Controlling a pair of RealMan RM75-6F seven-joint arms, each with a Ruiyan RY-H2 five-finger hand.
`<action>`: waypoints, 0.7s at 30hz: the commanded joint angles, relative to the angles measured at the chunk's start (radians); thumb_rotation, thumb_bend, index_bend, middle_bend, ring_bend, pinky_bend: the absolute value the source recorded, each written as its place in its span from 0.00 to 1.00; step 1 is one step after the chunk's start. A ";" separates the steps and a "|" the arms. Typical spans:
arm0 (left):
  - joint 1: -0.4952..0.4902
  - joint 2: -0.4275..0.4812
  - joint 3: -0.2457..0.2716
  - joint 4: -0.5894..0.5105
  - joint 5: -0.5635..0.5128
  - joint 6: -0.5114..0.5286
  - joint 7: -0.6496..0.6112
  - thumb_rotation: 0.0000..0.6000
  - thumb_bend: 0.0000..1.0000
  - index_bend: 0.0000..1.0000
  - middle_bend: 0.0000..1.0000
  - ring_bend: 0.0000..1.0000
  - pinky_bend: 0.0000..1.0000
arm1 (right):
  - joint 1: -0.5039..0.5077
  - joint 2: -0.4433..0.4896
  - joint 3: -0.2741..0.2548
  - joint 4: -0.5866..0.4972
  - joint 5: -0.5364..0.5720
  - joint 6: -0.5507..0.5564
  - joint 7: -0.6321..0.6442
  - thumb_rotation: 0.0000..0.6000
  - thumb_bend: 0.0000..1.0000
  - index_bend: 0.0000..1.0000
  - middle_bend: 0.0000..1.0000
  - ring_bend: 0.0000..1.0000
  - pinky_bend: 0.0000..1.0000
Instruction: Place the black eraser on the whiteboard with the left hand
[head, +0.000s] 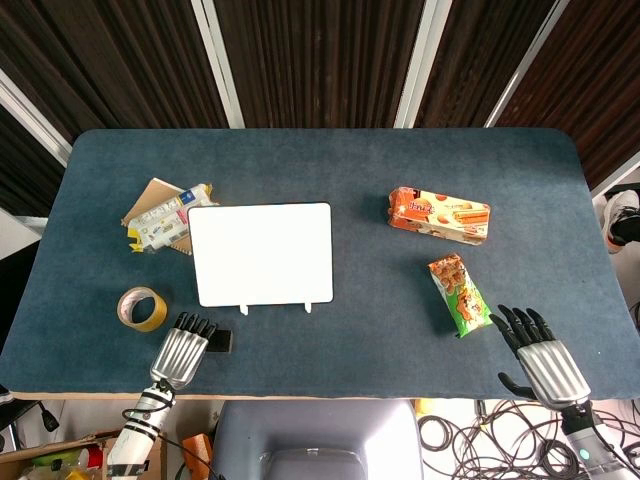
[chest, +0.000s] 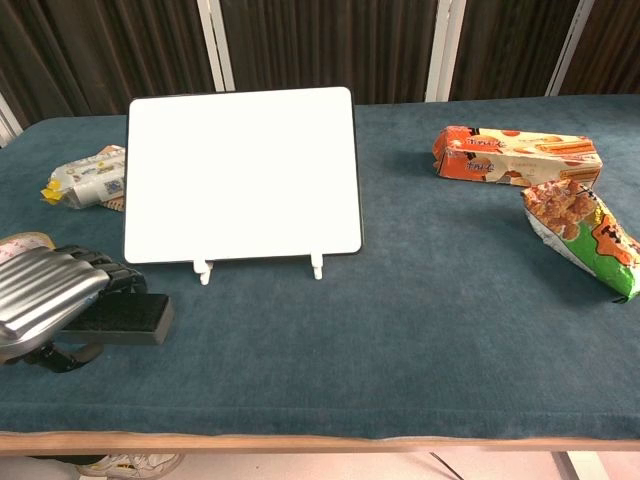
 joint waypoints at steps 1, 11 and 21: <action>-0.002 -0.007 -0.003 0.014 0.003 0.005 -0.012 1.00 0.34 0.40 0.43 0.30 0.22 | 0.000 0.000 0.002 0.000 0.002 -0.003 0.001 1.00 0.20 0.00 0.00 0.00 0.00; 0.003 -0.017 -0.011 0.048 0.087 0.094 -0.093 1.00 0.37 0.65 0.72 0.49 0.32 | -0.004 0.004 0.009 -0.001 0.003 -0.008 0.005 1.00 0.20 0.00 0.00 0.00 0.00; -0.055 -0.061 -0.149 0.094 0.284 0.312 -0.309 1.00 0.54 0.77 0.88 0.67 0.60 | -0.006 0.007 0.013 -0.002 -0.001 -0.010 0.012 1.00 0.20 0.00 0.00 0.00 0.00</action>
